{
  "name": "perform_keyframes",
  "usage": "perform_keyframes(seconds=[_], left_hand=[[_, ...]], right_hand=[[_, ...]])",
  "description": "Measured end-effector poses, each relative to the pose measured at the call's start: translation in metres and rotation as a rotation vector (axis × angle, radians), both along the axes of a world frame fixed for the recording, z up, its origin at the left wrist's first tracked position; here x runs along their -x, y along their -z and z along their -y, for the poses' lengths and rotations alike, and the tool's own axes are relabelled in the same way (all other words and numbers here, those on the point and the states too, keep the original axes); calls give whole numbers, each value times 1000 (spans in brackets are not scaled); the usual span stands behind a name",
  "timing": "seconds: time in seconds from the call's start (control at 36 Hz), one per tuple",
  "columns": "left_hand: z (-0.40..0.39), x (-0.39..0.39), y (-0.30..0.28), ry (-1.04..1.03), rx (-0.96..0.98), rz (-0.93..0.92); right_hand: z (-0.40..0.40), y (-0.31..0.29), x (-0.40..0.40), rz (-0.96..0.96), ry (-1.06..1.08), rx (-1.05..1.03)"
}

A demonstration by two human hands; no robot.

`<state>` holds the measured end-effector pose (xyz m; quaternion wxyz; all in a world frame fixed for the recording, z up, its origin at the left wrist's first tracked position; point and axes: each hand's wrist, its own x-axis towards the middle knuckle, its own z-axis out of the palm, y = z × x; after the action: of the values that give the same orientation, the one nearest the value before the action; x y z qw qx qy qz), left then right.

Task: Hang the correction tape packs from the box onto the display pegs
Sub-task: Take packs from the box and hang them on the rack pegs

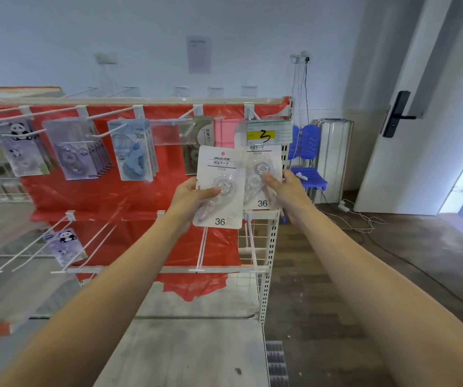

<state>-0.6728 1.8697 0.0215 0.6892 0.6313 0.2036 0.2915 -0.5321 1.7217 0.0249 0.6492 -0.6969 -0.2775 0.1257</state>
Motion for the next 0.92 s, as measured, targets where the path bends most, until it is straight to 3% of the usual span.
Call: perform_keyframes(seconds=[0.17, 0.33, 0.72, 0.92], left_hand=[[-7, -4, 6, -30, 13, -39], [-15, 0, 8, -43, 21, -44], [-19, 2, 5, 11, 34, -36], [-2, -16, 2, 70, 35, -43]], right_hand=[[-20, -4, -9, 131, 113, 200], [-45, -15, -15, 109, 173, 305], [-35, -2, -8, 178, 143, 364], [2, 21, -24, 442, 209, 718]])
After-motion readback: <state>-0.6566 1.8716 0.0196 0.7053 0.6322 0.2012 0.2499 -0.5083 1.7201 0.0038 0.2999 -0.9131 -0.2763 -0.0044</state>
